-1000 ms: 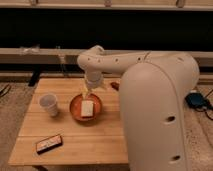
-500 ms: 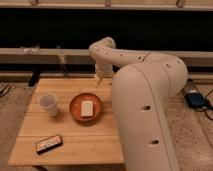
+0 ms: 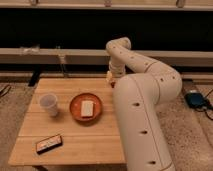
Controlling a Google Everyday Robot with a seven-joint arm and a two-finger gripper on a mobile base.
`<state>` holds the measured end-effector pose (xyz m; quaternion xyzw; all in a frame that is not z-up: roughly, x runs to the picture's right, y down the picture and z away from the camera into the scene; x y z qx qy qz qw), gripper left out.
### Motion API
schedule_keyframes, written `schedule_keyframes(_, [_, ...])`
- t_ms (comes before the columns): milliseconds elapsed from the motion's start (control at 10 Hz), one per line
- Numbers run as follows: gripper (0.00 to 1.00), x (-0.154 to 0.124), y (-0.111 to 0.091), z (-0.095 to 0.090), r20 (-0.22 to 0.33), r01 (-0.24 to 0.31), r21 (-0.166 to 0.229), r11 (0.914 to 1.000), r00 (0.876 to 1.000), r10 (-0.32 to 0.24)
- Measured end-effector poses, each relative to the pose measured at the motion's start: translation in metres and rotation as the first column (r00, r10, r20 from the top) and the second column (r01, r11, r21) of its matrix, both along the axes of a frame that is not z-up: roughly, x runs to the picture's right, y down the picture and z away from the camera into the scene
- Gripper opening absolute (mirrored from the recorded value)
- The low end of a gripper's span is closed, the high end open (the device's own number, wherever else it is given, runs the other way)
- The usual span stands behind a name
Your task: Drag the pepper across the table
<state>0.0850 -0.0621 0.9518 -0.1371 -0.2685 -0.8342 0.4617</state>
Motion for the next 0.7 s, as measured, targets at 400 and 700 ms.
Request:
schedule_keyframes(400, [0.80, 0.015, 0.025, 0.021, 0.011, -0.015, -0.112, 0.9936, 1.000, 0.016])
schedule_keyframes(700, [0.80, 0.031, 0.045, 0.030, -0.016, -0.037, -0.160, 0.9864, 0.999, 0.035])
